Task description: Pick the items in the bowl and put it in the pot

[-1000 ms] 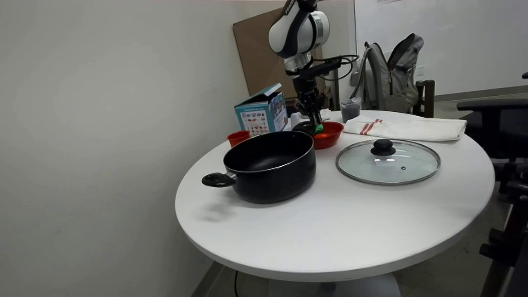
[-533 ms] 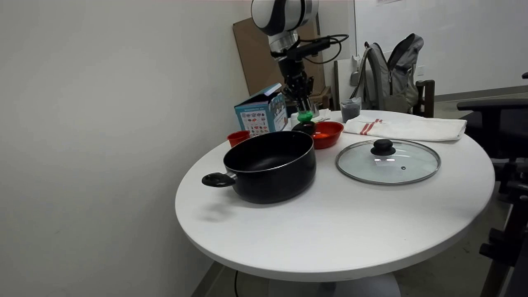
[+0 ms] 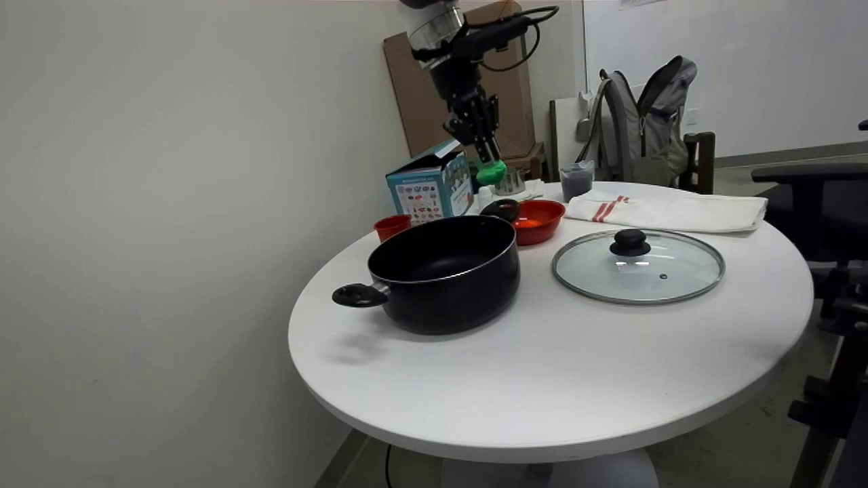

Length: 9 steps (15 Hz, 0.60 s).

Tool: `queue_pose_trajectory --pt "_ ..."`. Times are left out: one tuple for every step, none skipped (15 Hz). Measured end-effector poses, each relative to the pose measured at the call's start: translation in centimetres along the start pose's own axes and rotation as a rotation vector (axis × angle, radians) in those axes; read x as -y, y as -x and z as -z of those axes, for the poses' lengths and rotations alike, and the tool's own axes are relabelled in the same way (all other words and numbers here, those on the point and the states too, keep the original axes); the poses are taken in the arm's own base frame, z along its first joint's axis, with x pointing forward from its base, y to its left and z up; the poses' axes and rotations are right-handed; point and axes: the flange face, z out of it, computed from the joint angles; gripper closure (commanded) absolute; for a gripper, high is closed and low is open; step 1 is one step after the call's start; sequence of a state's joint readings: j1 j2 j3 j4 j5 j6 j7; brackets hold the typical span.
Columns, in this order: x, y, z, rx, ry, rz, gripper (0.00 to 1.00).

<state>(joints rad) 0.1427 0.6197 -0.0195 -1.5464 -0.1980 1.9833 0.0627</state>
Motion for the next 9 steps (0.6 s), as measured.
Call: queue_pose_trajectory --pt "1.7 0.4 -0.3 0.007 0.011 0.041 0.89" --pt "3.4 0.7 -0.8 0.014 0.023 0.083 0.89" --pt "5.1 1.0 -1.4 0.018 0.04 0.126 0.89" --pt "6.6 1.2 -2.1 0.019 0.06 0.165 0.89" --pt "8.1 1.4 -2.7 0.018 0.084 0.206 0.89" --pt "9.4 1.6 -3.4 0.015 0.108 0.243 0.89" --pt "10.7 1.7 -3.9 0.01 0.132 0.277 0.89" --pt "11.7 1.8 -4.4 0.002 0.154 0.309 0.89" --pt "12.7 1.7 -4.7 -0.01 0.172 0.336 0.89"
